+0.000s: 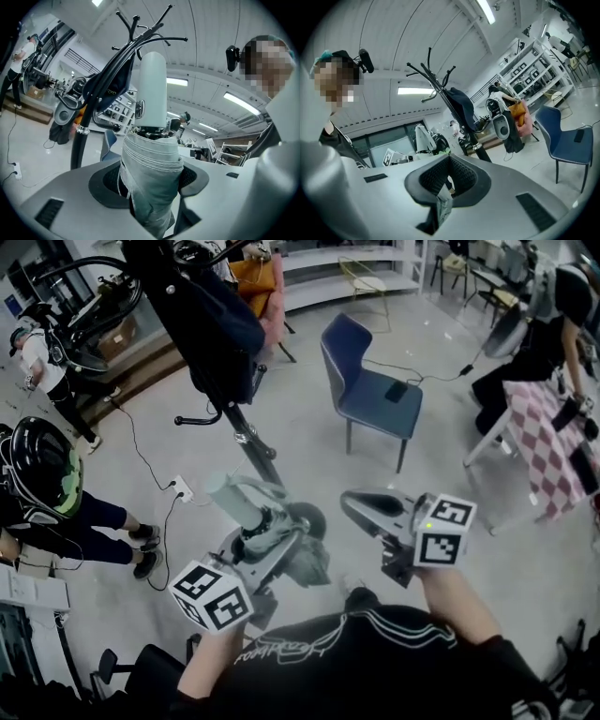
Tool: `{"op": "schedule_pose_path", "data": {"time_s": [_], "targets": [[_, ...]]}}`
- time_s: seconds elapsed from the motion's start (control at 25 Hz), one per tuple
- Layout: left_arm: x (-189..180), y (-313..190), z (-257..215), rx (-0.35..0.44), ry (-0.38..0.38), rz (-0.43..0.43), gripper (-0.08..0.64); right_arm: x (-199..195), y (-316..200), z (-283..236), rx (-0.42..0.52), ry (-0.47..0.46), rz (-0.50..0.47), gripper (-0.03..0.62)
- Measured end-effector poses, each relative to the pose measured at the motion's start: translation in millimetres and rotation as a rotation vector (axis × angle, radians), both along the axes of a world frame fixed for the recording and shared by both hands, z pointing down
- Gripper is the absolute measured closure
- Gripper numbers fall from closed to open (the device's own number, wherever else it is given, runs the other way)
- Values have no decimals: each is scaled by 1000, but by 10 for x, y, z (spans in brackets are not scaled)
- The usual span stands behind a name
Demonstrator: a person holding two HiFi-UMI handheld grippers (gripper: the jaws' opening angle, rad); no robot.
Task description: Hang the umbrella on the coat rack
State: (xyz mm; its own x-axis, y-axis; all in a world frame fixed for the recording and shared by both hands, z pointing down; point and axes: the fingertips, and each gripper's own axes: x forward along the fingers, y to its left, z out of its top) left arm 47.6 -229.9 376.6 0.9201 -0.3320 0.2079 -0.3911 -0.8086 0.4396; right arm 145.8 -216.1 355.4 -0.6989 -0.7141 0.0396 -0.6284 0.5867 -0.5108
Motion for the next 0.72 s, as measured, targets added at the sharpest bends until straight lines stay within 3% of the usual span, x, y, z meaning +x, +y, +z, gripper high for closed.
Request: {"op": "schedule_pose_path", "data": {"time_s": [0.24,0.72], "targets": [[203,-308,39,-37,2,-74,310,212,-352,38,-13,-4,-63,581],[253,-682,200,-70,-2,-200,310,226,-857,207,-61,5,-214,581]]}}
